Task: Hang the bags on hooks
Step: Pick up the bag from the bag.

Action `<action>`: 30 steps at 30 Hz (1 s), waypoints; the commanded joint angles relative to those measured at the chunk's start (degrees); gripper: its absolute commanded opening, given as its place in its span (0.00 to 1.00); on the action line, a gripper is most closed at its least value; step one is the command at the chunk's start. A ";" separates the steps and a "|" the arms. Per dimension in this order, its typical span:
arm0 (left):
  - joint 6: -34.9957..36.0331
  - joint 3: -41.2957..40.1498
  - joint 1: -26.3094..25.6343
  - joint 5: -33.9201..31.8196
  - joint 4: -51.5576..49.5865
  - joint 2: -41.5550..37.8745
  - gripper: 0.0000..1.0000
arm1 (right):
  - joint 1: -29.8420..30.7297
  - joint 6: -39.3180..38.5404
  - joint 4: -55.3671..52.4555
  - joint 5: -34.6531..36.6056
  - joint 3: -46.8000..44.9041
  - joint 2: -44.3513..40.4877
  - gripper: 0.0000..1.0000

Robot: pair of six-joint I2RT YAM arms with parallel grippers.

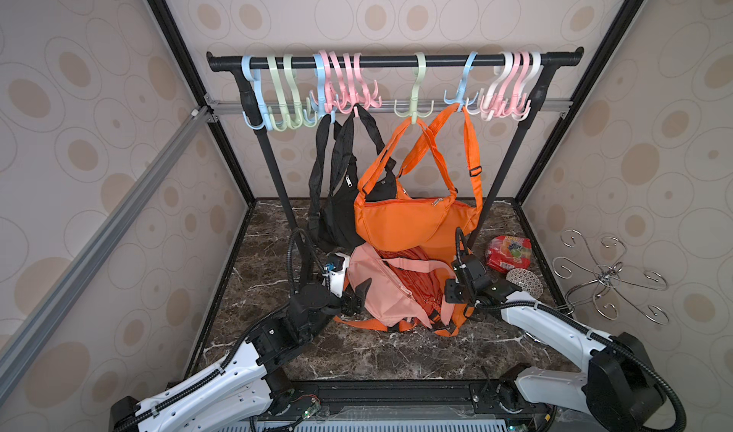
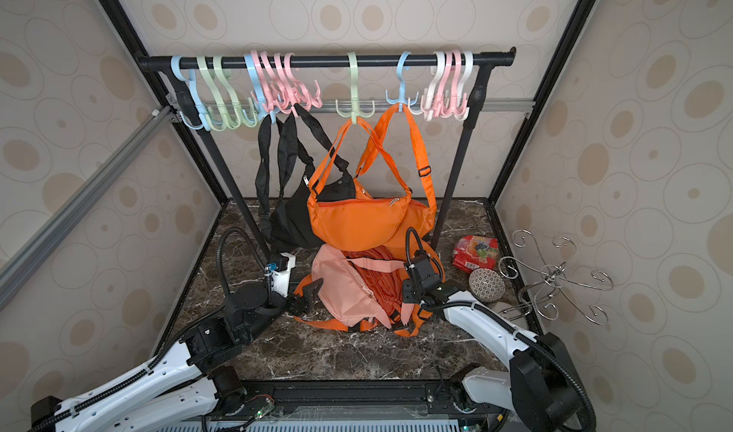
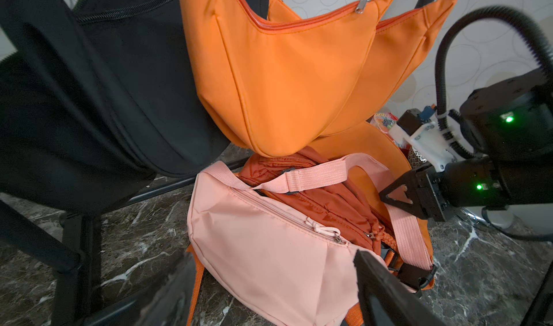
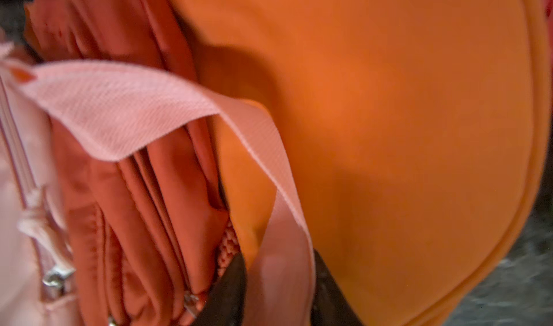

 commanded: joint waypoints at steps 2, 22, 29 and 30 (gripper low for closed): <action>-0.68 0.90 -0.50 -1.96 -0.01 -1.37 0.83 | 0.05 0.53 0.99 -1.32 -0.28 -2.58 0.01; 33.76 23.95 -23.53 -16.16 -2.08 14.90 0.85 | 44.72 -44.27 -7.96 52.61 35.06 -8.30 0.00; 44.95 27.47 -23.64 -24.12 7.19 18.75 0.87 | 46.74 -55.73 -1.13 48.85 44.49 -7.62 0.00; 45.25 28.11 -23.61 -23.11 8.11 19.08 0.88 | 46.89 -56.24 -1.14 48.32 45.50 -7.34 0.00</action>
